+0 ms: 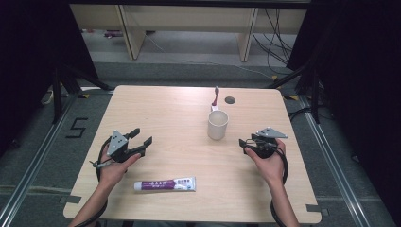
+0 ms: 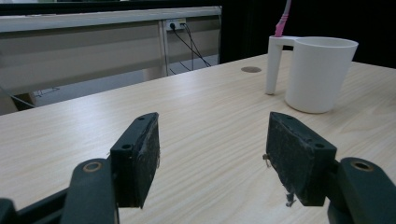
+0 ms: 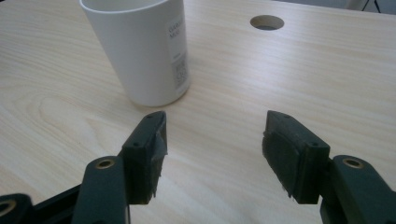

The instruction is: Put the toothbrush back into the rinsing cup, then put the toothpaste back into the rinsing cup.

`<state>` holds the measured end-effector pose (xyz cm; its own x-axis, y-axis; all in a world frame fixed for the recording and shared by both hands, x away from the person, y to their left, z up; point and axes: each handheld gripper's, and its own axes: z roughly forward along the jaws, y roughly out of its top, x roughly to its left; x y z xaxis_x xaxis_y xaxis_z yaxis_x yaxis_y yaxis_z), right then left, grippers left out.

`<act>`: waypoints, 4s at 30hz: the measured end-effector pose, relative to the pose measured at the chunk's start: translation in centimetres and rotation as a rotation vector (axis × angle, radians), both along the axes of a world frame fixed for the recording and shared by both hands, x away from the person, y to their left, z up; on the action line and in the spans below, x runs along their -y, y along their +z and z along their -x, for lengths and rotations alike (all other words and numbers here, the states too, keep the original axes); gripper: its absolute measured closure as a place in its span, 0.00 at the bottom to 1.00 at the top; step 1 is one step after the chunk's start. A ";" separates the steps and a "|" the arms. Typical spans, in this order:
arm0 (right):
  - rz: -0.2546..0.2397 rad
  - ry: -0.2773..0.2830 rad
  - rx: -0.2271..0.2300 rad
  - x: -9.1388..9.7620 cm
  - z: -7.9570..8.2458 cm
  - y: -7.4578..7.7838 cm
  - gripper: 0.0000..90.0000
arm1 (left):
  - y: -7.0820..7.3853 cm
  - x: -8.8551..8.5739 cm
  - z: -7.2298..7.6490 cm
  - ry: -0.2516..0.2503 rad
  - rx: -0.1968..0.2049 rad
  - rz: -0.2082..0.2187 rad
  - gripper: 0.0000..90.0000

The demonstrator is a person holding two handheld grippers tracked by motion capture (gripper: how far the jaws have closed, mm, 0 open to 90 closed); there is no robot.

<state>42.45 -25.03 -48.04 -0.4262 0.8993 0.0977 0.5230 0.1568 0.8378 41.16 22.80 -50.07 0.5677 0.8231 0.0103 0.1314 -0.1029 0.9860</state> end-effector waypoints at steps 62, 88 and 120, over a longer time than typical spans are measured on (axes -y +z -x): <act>-0.006 -0.045 -0.020 3.0 2.3 -1.2 0.45 | 6.2 8.9 2.5 -0.722 -0.569 -0.828 0.59; 0.013 -0.021 -0.002 2.7 2.1 -1.4 0.44 | 3.3 14.0 2.4 -0.814 -0.727 -1.176 0.65; 0.020 -0.016 -0.029 2.4 2.1 -1.3 0.44 | 2.3 15.3 2.4 -0.824 -0.752 -1.249 0.66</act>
<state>40.36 -27.38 -49.39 -0.4088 0.9080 0.0920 0.5493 0.1644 0.8193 38.71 7.47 -47.81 0.9972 0.0200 -0.0716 0.0199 -0.9998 -0.0018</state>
